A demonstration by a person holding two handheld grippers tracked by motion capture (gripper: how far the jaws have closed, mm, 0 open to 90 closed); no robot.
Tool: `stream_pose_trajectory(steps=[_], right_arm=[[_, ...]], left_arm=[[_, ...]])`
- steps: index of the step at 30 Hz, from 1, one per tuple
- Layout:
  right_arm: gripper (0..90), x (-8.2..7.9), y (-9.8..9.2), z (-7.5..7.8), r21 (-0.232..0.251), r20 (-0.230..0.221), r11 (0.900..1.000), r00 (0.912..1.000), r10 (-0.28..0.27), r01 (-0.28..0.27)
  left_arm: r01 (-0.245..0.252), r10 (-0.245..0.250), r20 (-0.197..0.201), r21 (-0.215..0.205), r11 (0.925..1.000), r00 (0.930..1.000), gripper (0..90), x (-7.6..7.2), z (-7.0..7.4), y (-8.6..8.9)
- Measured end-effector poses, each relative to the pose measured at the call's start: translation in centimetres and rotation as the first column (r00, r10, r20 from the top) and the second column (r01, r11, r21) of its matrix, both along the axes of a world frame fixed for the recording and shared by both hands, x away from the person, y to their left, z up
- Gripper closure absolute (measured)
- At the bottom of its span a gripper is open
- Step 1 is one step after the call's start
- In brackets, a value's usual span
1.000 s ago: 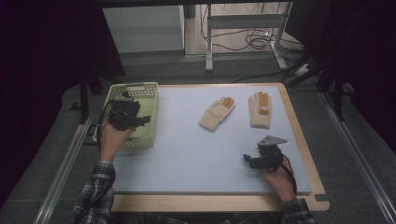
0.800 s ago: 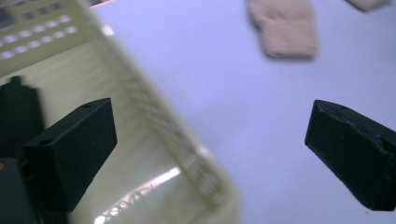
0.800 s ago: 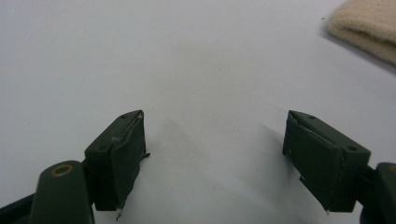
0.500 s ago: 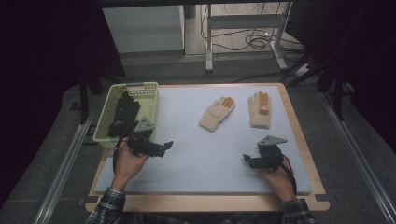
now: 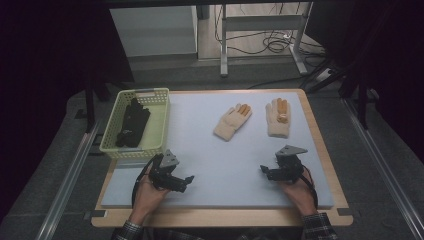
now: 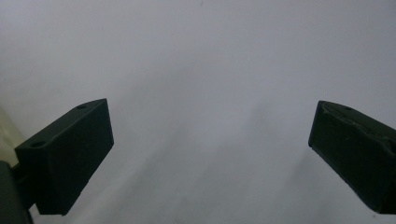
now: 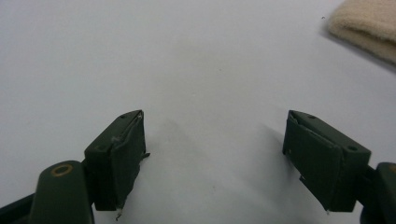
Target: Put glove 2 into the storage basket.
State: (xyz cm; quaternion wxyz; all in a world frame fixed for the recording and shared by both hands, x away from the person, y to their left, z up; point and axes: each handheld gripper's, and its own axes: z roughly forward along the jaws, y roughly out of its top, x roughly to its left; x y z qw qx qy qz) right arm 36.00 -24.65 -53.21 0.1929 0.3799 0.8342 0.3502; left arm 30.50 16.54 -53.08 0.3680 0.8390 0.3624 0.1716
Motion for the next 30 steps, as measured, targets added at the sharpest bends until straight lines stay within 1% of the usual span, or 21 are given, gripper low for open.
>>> stream_pose_trajectory(steps=[2, 3, 4, 5, 6, 7, 8, 9, 18, 20, 21, 24, 26, 29, 30], right_arm=[[19.3, 0.0, 0.0, 0.0, -0.003, 0.000, 1.000, 1.0000, -0.002, 0.002], [19.3, 0.0, 0.0, 0.0, -0.003, 0.000, 1.000, 1.0000, -0.002, 0.002], [17.4, 0.0, 0.0, 0.0, -0.004, 0.002, 1.000, 1.0000, -0.008, 0.008], [16.7, 0.1, 0.0, 0.0, -0.003, -0.003, 1.000, 0.9999, -0.013, 0.013], [16.3, 0.1, 0.0, 0.0, -0.004, -0.004, 1.000, 0.9999, -0.013, 0.013], [16.2, 0.1, 0.0, 0.0, -0.004, -0.005, 1.000, 0.9999, -0.014, 0.014], [16.2, 0.1, 0.0, 0.0, -0.004, -0.005, 1.000, 0.9999, -0.014, 0.014], [16.2, 0.1, 0.0, 0.0, -0.004, -0.005, 1.000, 0.9999, -0.013, 0.013], [17.4, 0.2, 0.1, 0.1, 0.001, -0.011, 1.000, 0.9999, -0.013, 0.013], [17.6, 0.4, 0.4, 0.4, 0.016, -0.015, 1.000, 0.9999, -0.008, 0.008], [17.6, 0.4, 0.4, 0.4, 0.016, -0.015, 1.000, 0.9999, -0.008, 0.008], [17.5, 1.0, 1.0, 1.0, 0.018, -0.024, 1.000, 0.9996, 0.011, -0.010], [17.5, 1.6, 1.8, 1.6, 0.010, -0.026, 1.000, 0.9992, 0.029, -0.029], [17.5, 2.1, 2.2, 1.8, 0.009, -0.020, 0.999, 0.9991, 0.037, -0.036], [17.5, 2.6, 2.6, 1.8, 0.006, -0.020, 0.999, 0.9991, 0.038, -0.038]], left_arm=[[-0.010, 0.010, -0.021, 0.009, 0.9999, 0.9997, 0.2, 0.2, -0.7, 0.1], [-0.009, 0.010, -0.027, 0.028, 0.9996, 0.9996, 0.2, 0.2, -1.1, 0.1], [-0.012, 0.014, -0.032, 0.057, 0.9983, 0.9994, 0.2, 0.3, -1.4, 0.0], [-0.013, 0.016, -0.032, 0.068, 0.9976, 0.9994, 0.1, 0.3, -1.6, -0.1], [-0.013, 0.015, -0.039, 0.058, 0.9982, 0.9991, 0.0, 0.4, -1.7, 0.0], [-0.010, 0.011, -0.072, 0.015, 0.9998, 0.9973, 0.0, 0.7, -2.0, 0.3], [-0.010, 0.011, -0.072, 0.015, 0.9998, 0.9973, 0.1, 0.7, -2.0, 0.3], [-0.011, 0.011, -0.092, 0.005, 0.9999, 0.9957, 0.1, 0.9, -2.0, 0.4], [-0.011, 0.012, -0.090, 0.004, 0.9999, 0.9958, 0.0, 0.9, -2.1, 0.4], [-0.011, 0.012, -0.090, 0.004, 0.9999, 0.9959, 0.0, 0.9, -2.1, 0.4], [-0.011, 0.011, -0.090, 0.003, 0.9999, 0.9958, 0.0, 0.9, -2.1, 0.4], [-0.011, 0.012, -0.091, 0.003, 0.9999, 0.9958, 0.0, 0.9, -2.1, 0.4], [-0.012, 0.012, -0.092, 0.002, 0.9999, 0.9957, 0.0, 0.9, -2.1, 0.4], [-0.011, 0.012, -0.092, 0.002, 0.9999, 0.9957, 0.0, 0.9, -2.1, 0.4], [-0.011, 0.012, -0.092, 0.002, 0.9999, 0.9957, 0.0, 0.9, -2.1, 0.5]])
